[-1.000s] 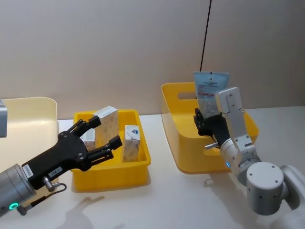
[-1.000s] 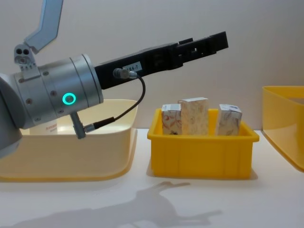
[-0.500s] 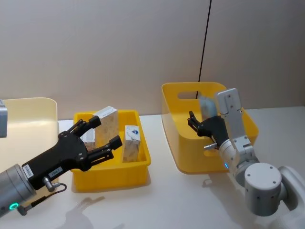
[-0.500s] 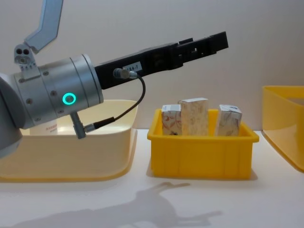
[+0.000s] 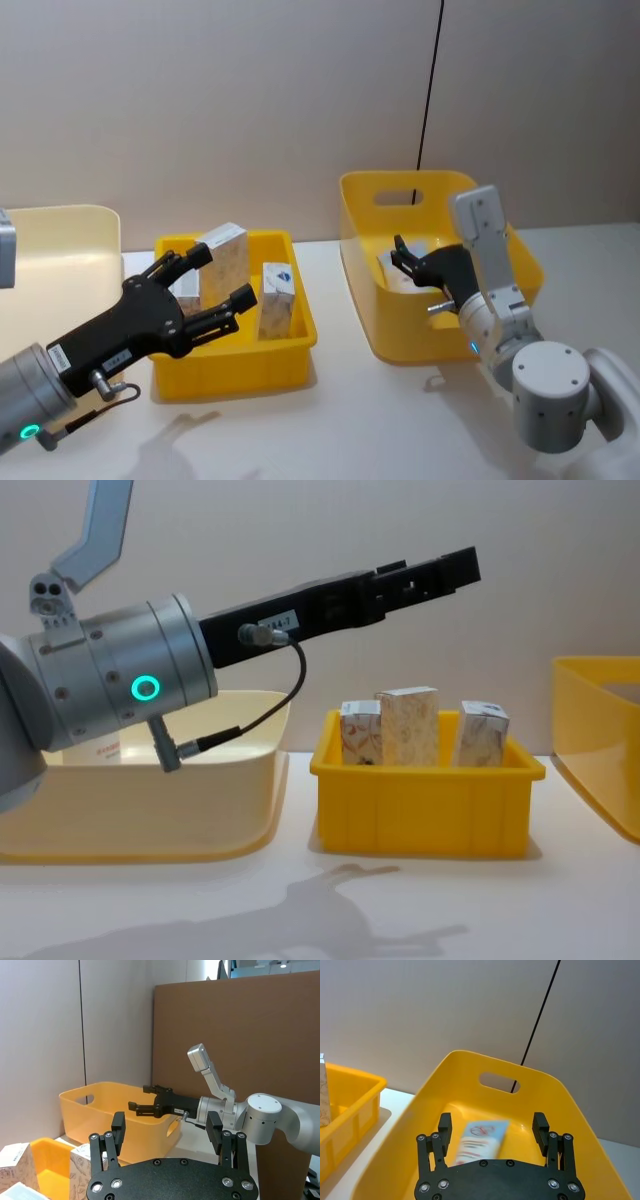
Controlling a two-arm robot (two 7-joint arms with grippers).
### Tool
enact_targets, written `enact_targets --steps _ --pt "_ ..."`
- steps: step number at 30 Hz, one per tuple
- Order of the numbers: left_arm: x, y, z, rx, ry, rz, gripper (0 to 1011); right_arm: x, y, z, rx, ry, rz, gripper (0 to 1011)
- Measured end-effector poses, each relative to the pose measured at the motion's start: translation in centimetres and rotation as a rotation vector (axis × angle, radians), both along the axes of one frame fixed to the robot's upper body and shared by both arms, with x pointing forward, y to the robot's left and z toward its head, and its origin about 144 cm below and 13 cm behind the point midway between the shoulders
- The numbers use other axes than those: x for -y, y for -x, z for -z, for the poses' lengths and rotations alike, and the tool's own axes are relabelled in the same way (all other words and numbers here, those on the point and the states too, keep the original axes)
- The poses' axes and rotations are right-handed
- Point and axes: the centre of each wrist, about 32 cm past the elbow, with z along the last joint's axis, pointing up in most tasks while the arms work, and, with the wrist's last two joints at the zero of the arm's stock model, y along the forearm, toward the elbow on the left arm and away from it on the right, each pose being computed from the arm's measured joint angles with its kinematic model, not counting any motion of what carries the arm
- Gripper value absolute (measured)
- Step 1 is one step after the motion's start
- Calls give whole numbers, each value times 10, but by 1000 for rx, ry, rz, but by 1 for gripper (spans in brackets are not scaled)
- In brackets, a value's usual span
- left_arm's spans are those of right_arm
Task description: Bimanual collaborative sorting of washing and personal care products
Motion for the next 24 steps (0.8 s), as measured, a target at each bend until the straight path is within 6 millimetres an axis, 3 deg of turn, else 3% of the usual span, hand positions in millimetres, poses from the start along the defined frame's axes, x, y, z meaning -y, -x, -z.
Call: enact_targets --steps 24 --pt "0 0 0 0 0 0 1003 4 -1 -4 203 -28 -46 1001"
